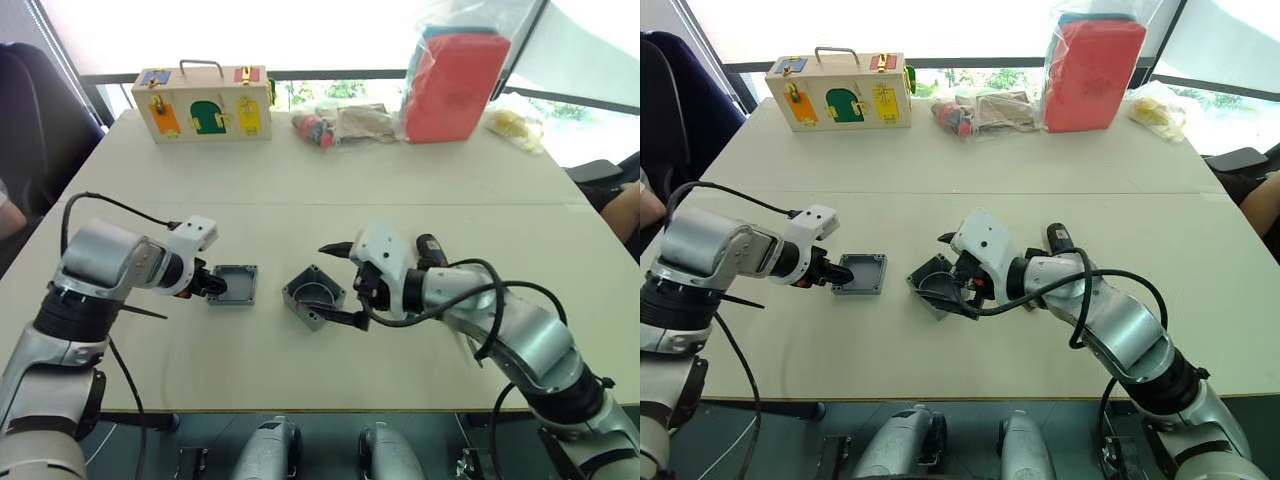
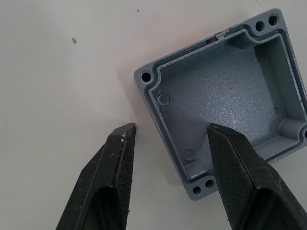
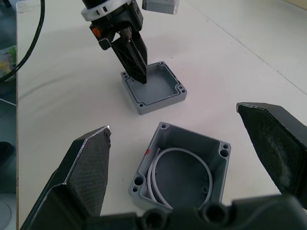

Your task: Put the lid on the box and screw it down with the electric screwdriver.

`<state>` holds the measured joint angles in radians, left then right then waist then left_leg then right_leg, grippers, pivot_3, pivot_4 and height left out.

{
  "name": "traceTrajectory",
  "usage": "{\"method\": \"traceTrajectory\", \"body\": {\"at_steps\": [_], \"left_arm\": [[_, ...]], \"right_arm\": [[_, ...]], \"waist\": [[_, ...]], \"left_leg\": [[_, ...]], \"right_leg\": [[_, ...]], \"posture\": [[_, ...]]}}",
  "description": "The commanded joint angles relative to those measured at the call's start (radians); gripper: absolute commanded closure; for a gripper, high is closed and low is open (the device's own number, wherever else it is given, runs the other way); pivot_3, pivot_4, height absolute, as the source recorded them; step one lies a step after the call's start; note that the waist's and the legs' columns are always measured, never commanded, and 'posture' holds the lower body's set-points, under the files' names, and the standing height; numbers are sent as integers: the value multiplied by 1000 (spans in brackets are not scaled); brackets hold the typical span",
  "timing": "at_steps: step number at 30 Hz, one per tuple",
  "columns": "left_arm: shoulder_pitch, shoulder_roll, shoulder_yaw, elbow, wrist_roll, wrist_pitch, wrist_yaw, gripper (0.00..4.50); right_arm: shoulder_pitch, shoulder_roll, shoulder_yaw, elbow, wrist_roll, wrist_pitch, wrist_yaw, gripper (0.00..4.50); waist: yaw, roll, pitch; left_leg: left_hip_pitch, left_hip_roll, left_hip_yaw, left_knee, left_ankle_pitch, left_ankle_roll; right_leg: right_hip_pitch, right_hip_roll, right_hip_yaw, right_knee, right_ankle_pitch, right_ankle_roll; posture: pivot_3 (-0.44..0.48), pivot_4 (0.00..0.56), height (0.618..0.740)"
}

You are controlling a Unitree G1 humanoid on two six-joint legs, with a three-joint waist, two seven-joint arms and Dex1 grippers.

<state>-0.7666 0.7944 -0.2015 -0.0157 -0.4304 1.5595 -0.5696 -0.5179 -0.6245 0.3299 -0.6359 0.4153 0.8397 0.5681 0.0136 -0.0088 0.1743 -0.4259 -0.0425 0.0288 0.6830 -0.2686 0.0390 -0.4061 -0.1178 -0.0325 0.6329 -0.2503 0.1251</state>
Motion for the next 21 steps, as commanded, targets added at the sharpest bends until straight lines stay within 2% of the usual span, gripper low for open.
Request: {"method": "traceTrajectory", "body": {"at_steps": [1,2,3,6,7,12,16,19,21], "left_arm": [[7,-12,-48,38,19,-38,-4,2620],[8,-12,-53,41,20,-43,-6,2769],[9,-13,-56,43,20,-47,-9,3104],[10,-21,-57,41,24,-51,-5,4346],[11,-24,-56,39,27,-52,-3,4450],[19,-36,-40,22,46,-72,17,4450],[13,-25,31,-16,50,-171,1,4450],[-53,-46,163,20,40,-403,-30,4450],[-102,-93,250,56,25,-569,-33,4450]], "right_arm": [[0,11,-39,-51,-5,6,-13,0],[3,11,-44,-54,-4,9,-15,0],[7,9,-50,-58,-3,13,-16,0],[25,-1,-77,-72,3,22,-14,0],[30,-5,-86,-76,4,24,-12,0],[55,-6,-133,-87,24,31,-4,0],[61,94,-249,-72,134,87,-46,0],[-3,219,-360,0,240,137,-120,0],[-51,286,-404,59,290,166,-157,0]], "waist": [[1,1,-1],[1,1,-1],[2,1,-1],[2,1,-1],[2,1,-1],[3,2,-2],[4,2,-2],[1,-1,0],[1,-1,0]], "left_leg": [[0,0,0,0,0,0],[0,0,0,0,0,0],[1,0,0,0,0,0],[1,0,0,0,0,0],[1,0,0,0,0,0],[1,-1,0,0,0,0],[1,-1,0,0,0,0],[-1,-1,-1,0,0,0],[-2,-1,-1,0,0,-1]], "right_leg": [[0,0,0,0,0,0],[0,0,0,0,0,0],[0,0,0,0,0,0],[1,0,0,0,0,0],[1,-1,0,0,0,0],[1,-1,0,0,0,0],[1,-1,0,0,0,0],[0,-1,0,0,0,0],[-2,-1,0,0,1,-1]], "posture": [[0,150,740],[0,150,740],[0,150,740],[0,150,740],[0,150,740],[0,150,740],[0,150,740],[0,150,740],[0,150,740]]}}
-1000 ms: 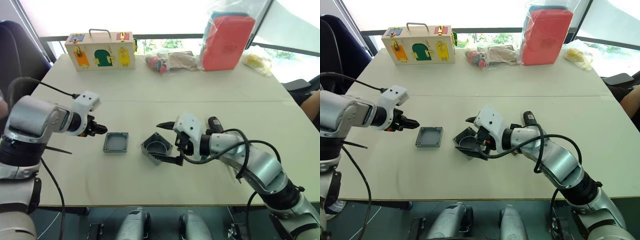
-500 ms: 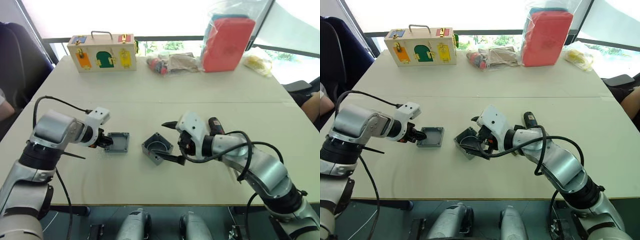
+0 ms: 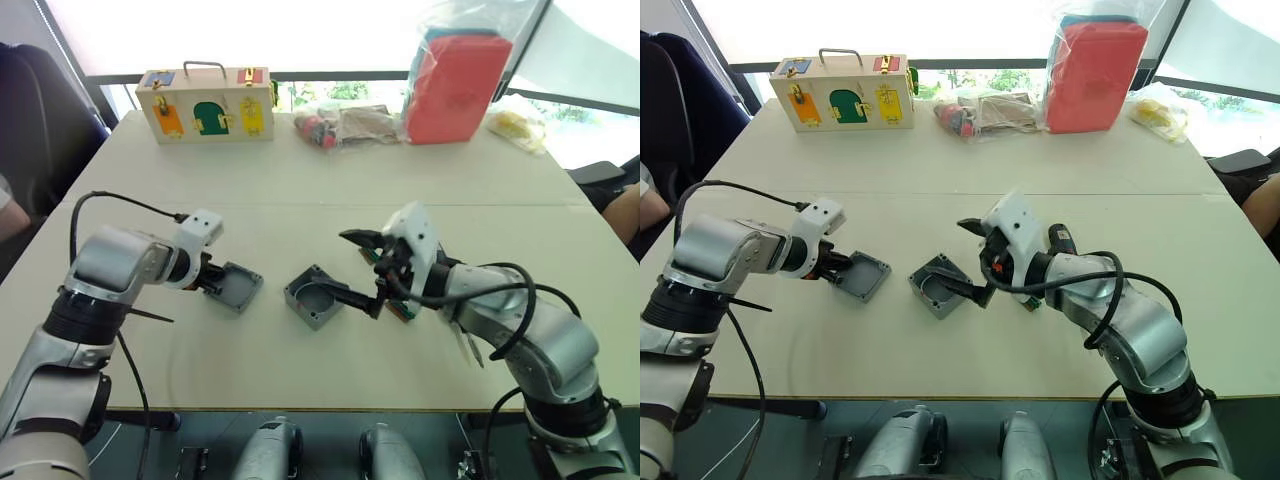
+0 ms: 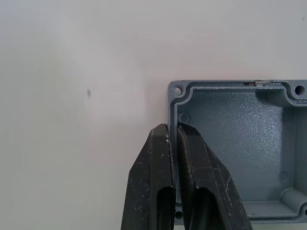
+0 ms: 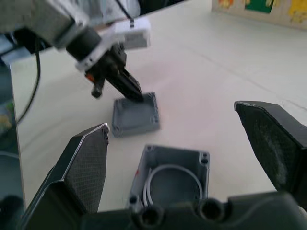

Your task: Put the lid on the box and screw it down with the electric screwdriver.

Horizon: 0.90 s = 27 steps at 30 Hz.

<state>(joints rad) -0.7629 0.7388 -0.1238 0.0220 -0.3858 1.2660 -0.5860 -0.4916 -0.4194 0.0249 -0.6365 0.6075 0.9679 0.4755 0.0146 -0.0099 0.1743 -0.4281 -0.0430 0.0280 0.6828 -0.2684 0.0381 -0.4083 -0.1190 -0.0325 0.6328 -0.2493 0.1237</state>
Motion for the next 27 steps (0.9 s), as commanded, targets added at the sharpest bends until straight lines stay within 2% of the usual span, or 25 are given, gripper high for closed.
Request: {"method": "traceTrajectory", "body": {"at_steps": [1,4,10,27], "left_arm": [[-135,-69,197,36,-29,-327,-15,4450],[-181,-149,215,66,-26,-423,3,4450],[-174,-256,195,48,-11,-503,24,4450],[-172,-317,208,5,-47,-496,33,4450]], "right_arm": [[-109,111,-110,102,113,47,-77,0],[-191,184,-139,230,137,58,-116,0],[-277,237,-188,387,144,39,-175,0],[-274,295,-234,417,209,62,-280,0]], "waist": [[0,0,0],[-5,0,0],[-10,1,-1],[-27,2,0]], "left_leg": [[0,0,0,0,0,0],[0,0,0,-2,0,-1],[0,-1,2,-3,0,-1],[0,-1,2,-5,0,-1]], "right_leg": [[0,0,0,0,0,0],[0,0,0,-2,0,0],[-1,0,0,0,0,0],[-1,1,0,0,0,0]], "posture": [[0,150,740],[0,150,740],[0,150,740],[0,150,740]]}}
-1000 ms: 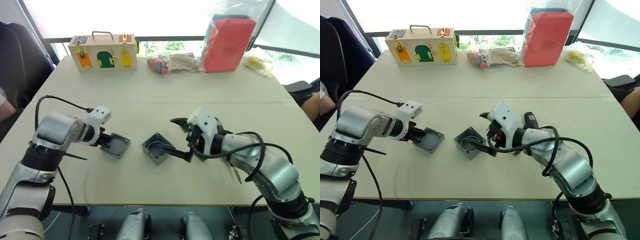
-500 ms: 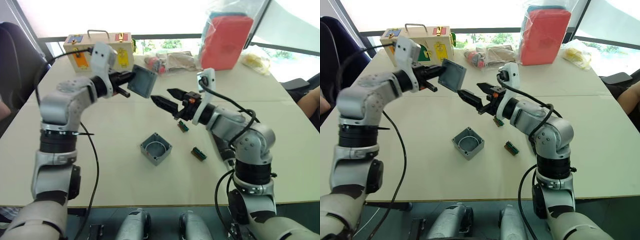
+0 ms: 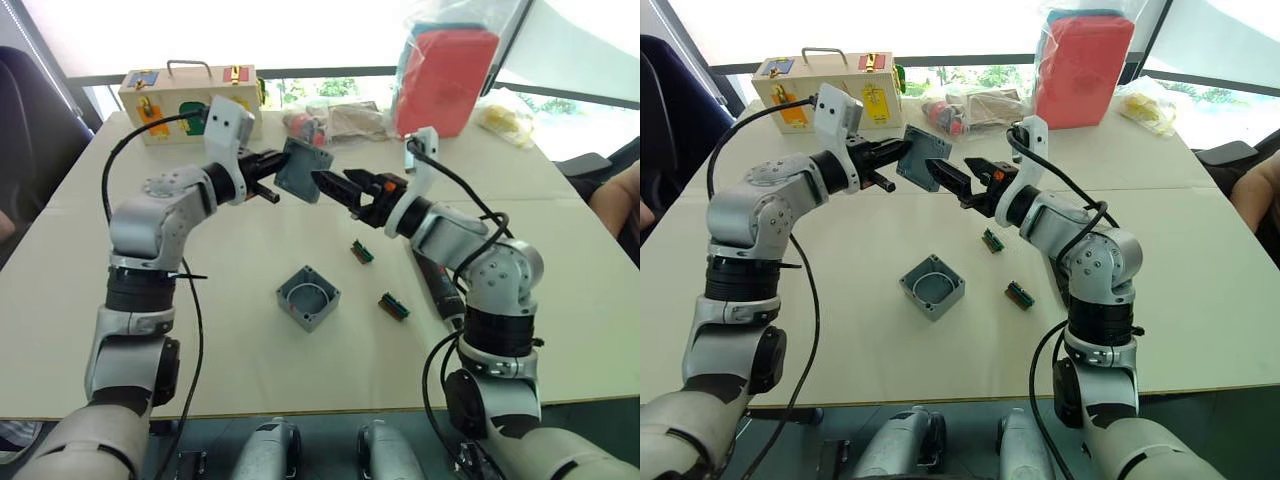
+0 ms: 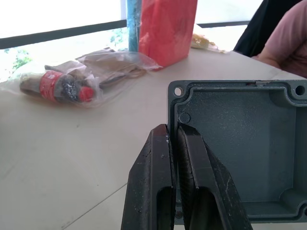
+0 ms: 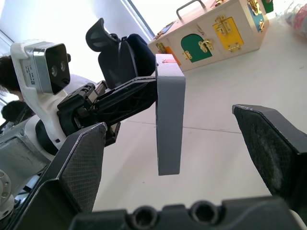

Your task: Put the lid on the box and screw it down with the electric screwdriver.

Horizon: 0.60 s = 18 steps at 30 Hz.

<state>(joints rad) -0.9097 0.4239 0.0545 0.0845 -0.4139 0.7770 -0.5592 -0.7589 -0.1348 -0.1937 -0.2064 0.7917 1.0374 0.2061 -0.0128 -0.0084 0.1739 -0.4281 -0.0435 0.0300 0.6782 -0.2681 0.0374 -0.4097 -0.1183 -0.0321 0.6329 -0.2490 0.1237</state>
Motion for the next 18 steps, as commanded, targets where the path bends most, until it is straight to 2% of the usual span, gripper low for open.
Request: {"method": "traceTrajectory", "body": {"at_steps": [1,3,4,10,15,18], "left_arm": [[-24,-4,31,-62,-23,-4,7,4450],[-22,-4,34,-71,-32,1,9,4450],[-21,-3,34,-73,-33,3,10,4500],[-20,0,38,-76,-35,5,12,4500],[-17,-5,44,-90,-47,15,7,4500],[-12,-3,50,-103,-60,24,1,4500]], "right_arm": [[-4,13,-13,-12,24,-9,-14,0],[-1,15,-10,-8,23,-12,-19,0],[0,16,-10,-8,25,-15,-20,441],[5,15,-9,-9,31,-22,-20,2399],[9,20,-9,-10,36,-27,-26,4313],[12,28,-9,-10,36,-31,-37,4361]], "waist": [[1,0,0],[1,0,0],[0,0,0],[0,0,0],[0,0,0],[0,0,0]], "left_leg": [[0,0,0,0,0,0],[0,0,0,0,0,0],[0,0,0,0,0,0],[0,0,0,0,0,0],[0,0,0,0,0,0],[0,0,0,0,0,0]], "right_leg": [[0,0,0,0,0,0],[0,0,0,0,0,0],[0,0,0,0,0,0],[0,0,0,0,0,0],[0,0,0,0,0,0],[0,0,0,0,0,0]], "posture": [[0,150,740],[0,150,740],[0,150,740],[0,150,740],[0,150,740],[0,150,740]]}}
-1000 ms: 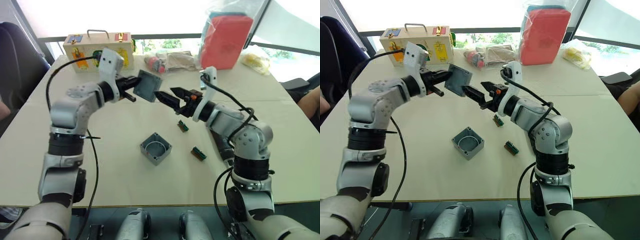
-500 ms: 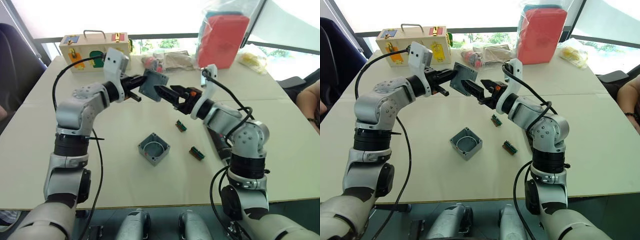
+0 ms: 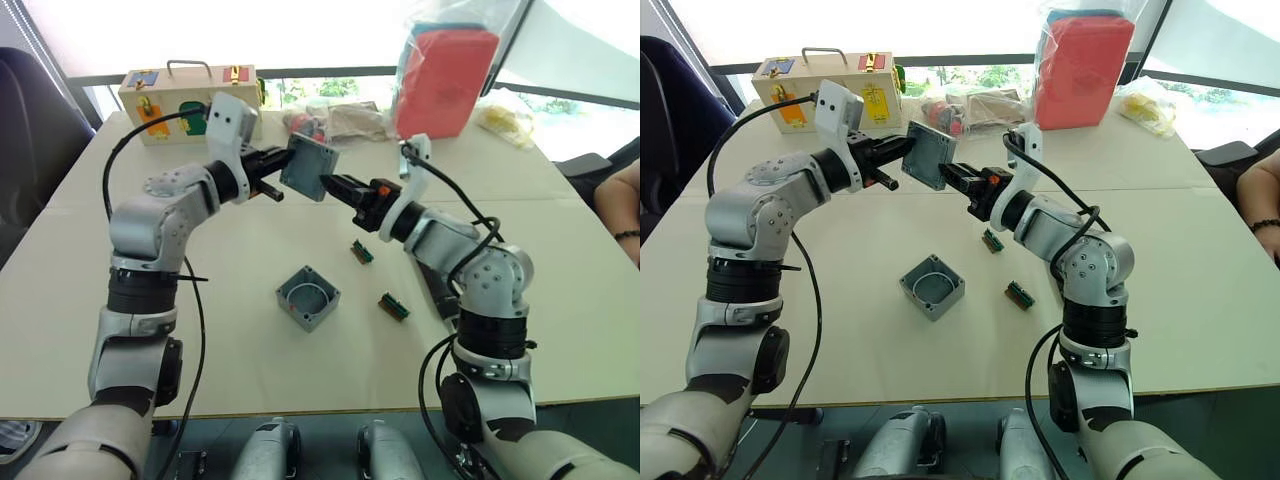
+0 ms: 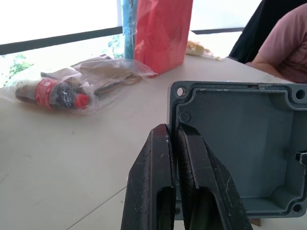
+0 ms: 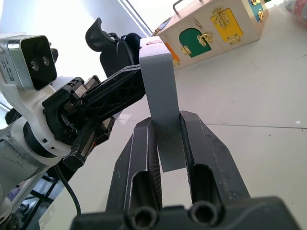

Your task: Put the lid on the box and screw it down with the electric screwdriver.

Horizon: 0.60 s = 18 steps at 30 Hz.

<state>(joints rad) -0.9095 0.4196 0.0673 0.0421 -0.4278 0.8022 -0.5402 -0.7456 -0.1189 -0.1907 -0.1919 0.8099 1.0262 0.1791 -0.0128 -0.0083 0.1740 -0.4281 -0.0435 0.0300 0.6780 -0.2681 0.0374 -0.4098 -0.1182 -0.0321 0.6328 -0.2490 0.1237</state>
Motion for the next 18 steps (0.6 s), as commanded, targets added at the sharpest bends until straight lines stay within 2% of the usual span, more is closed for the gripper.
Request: {"method": "traceTrajectory", "body": {"at_steps": [1,2,5,10,15,18], "left_arm": [[-8,4,43,-66,-54,5,-24,4500],[-6,7,48,-70,-59,8,-29,4500],[4,27,73,-83,-92,26,-58,3614],[22,131,178,-115,-263,188,-155,1696],[-2,237,251,-34,-330,260,-187,1696],[-25,264,239,47,-320,239,-220,2336]], "right_arm": [[1,14,-12,-27,18,-21,-13,4361],[3,16,-11,-28,18,-22,-15,4361],[15,20,-8,-37,17,-27,-18,4361],[46,-6,7,-59,-13,-52,-6,4361],[137,-157,105,-143,-212,-240,68,4361],[246,-260,181,-264,-357,-395,119,4361]], "waist": [[0,0,0],[0,0,0],[1,0,0],[-5,0,0],[-1,1,1],[6,1,1]], "left_leg": [[0,0,0,0,0,0],[0,0,0,0,0,0],[0,0,0,0,0,0],[0,0,0,0,0,0],[0,0,0,-2,0,0],[0,0,0,-1,0,0]], "right_leg": [[0,0,0,0,0,0],[0,0,0,0,0,0],[0,0,0,0,0,0],[0,0,0,0,0,0],[-1,0,0,0,0,0],[0,0,0,-2,0,0]], "posture": [[0,150,740],[0,150,740],[0,150,740],[0,150,740],[0,150,740],[0,150,740]]}}
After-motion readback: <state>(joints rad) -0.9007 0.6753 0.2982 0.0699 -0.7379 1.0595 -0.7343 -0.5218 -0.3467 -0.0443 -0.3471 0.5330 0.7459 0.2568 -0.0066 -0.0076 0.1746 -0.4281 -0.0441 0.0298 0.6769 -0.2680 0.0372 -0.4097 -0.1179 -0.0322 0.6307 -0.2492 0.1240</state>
